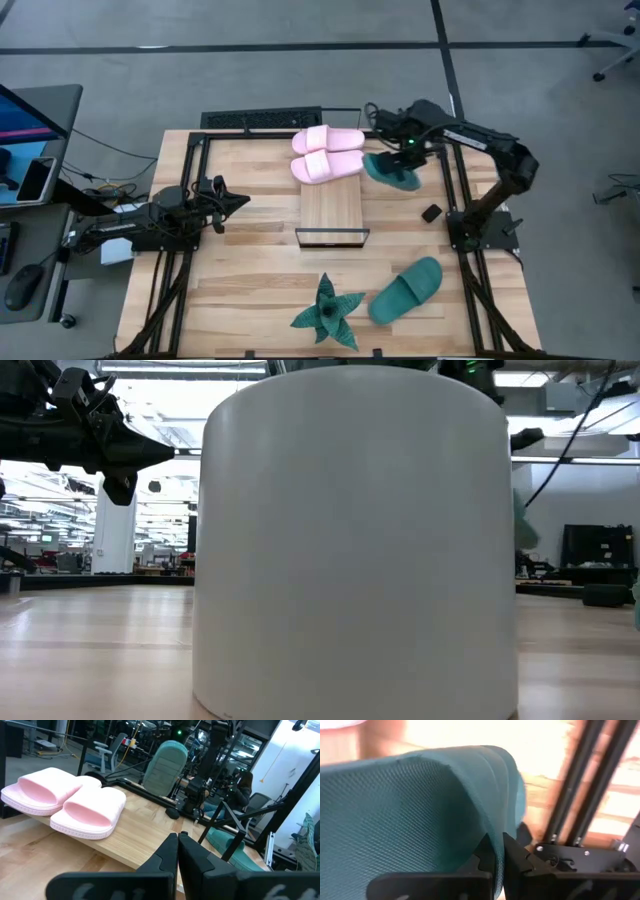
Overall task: Pick and place slides into the shelf
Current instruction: Put the top green slipper on the shelf
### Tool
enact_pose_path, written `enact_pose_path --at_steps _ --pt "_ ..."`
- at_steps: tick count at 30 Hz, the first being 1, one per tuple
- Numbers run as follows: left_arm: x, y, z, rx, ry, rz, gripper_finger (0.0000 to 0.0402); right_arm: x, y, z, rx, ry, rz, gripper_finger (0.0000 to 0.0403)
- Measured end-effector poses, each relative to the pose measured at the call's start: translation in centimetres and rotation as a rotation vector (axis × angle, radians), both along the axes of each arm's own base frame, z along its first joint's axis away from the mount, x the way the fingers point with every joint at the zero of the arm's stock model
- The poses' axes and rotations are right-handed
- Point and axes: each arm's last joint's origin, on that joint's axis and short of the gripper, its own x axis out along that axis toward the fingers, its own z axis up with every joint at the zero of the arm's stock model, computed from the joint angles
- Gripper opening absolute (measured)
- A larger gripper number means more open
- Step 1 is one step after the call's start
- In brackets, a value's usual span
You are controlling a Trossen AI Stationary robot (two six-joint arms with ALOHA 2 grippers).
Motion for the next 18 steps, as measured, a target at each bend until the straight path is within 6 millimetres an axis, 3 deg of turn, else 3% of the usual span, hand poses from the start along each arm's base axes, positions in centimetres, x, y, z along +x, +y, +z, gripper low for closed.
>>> enact_pose_path --at_steps 11,18 --pt "0.0 0.0 0.0 0.0 0.0 0.0 0.0 6.5 -0.8 -1.1 0.043 -0.01 0.081 0.0" --pt "0.0 0.0 0.0 0.0 0.0 0.0 0.0 10.1 0.2 -1.5 0.044 -0.033 0.117 0.0"
